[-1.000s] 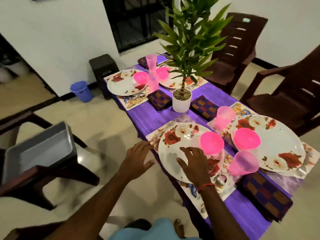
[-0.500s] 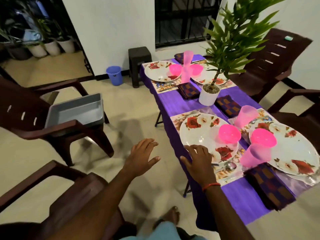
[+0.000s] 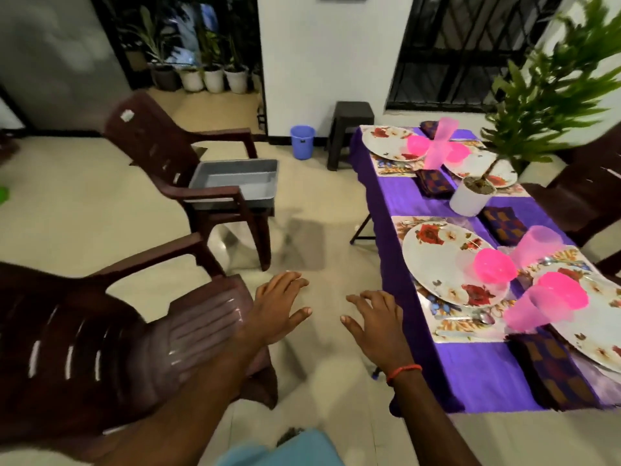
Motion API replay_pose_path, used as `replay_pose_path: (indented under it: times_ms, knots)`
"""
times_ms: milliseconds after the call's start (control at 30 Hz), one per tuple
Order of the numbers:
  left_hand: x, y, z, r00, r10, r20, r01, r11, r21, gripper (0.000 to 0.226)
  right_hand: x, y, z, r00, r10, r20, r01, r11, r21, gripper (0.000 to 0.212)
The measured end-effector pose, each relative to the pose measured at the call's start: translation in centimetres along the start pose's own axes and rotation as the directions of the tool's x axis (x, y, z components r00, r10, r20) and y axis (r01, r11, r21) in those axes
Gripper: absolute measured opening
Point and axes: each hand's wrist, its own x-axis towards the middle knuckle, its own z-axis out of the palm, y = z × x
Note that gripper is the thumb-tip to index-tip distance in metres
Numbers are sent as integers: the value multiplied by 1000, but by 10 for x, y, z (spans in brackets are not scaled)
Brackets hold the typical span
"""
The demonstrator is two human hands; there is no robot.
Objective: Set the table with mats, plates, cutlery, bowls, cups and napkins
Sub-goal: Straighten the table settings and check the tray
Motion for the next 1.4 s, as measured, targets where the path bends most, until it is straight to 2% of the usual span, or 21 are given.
replay_pose_path:
  times_ms: [67,200,433,600,700,1000,1133,1400]
  knots:
    - [-25,-5,-3,997,-58,-42,59,998,30,61,-8,-19,3,997,-80,8,80,997,-3,44]
    - [-91,-4,-12,978,-204,-33,206,976,69,70,-36,-53,14,979,-198,53,197,980,18,44]
    - [-225,-3,-45,932,-363,16,361,931,57,69,-103,-130,42,946,-302,114,289,950,115,49]
    - [-288,-17,-75,903,-424,-72,428,901,74,69,-125,-182,49,895,-412,170,395,910,127,44]
    - [-313,-29,-95,889,-441,-120,451,889,81,76,-129,-215,51,872,-458,172,444,889,115,45]
    - [-382,-118,-161,898,-394,-197,418,902,102,69,-133,-352,79,861,-491,132,488,871,59,44]
    - [-417,-169,-188,901,-350,-256,392,910,135,62,-138,-421,102,843,-516,152,508,857,92,45]
    - [-482,-249,-223,903,-358,-237,399,904,155,63,-151,-513,134,844,-513,159,507,859,75,47]
